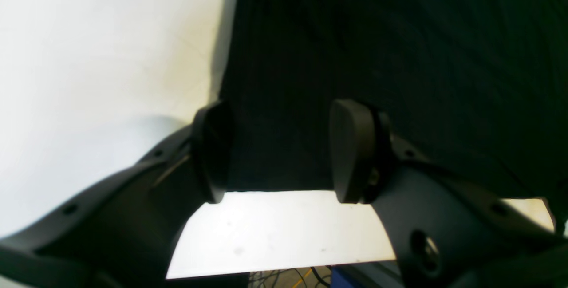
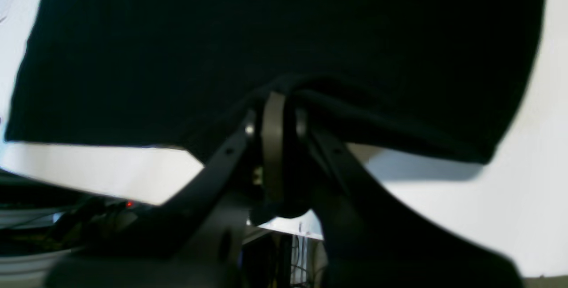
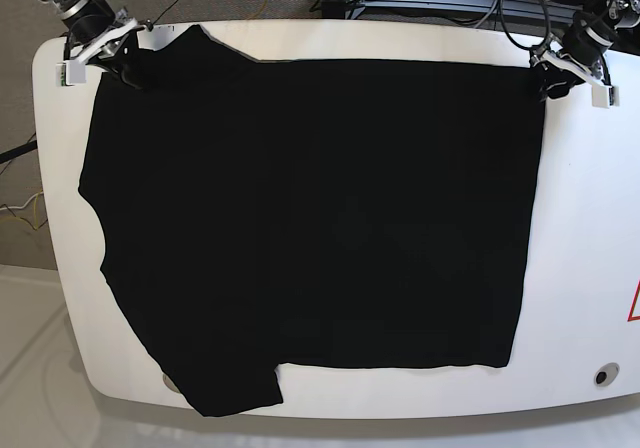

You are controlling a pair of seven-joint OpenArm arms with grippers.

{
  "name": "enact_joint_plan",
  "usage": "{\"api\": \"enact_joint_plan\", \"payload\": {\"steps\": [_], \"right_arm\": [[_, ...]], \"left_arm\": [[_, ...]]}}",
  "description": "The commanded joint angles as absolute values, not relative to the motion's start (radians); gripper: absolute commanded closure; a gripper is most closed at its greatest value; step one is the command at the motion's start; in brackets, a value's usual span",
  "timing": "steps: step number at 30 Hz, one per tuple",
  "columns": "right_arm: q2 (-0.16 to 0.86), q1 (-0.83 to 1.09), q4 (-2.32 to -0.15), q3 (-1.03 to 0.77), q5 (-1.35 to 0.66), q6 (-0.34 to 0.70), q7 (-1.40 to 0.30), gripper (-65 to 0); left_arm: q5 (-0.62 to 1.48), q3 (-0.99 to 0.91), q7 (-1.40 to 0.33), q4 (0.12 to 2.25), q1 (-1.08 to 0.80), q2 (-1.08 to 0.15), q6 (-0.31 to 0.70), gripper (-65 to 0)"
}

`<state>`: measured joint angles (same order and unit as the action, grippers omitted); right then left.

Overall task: Fold the T-shirt properly
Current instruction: 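Hold the shirt corners and spread the grippers apart to tension the edge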

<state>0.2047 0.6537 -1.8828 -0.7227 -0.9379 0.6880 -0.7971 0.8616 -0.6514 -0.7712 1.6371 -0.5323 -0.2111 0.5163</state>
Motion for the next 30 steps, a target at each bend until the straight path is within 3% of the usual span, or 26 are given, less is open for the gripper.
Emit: {"api": "enact_joint_plan", "payload": {"steps": [1,30], "right_arm": [[0.217,0.655,-1.897,-0.731,-0.954,0.698,-0.777,0.0],[0.215,0.644,-1.891,-0.734,-0.929,0.698,-0.778,0.0]], "left_arm": [[0.883,-0.652,-0.76,1.651,-0.54,-0.222,0.523,-33.3],[0.871,-0.65,-0.761,1.564,-0.541,-0.211,0.537,-32.5]]}}
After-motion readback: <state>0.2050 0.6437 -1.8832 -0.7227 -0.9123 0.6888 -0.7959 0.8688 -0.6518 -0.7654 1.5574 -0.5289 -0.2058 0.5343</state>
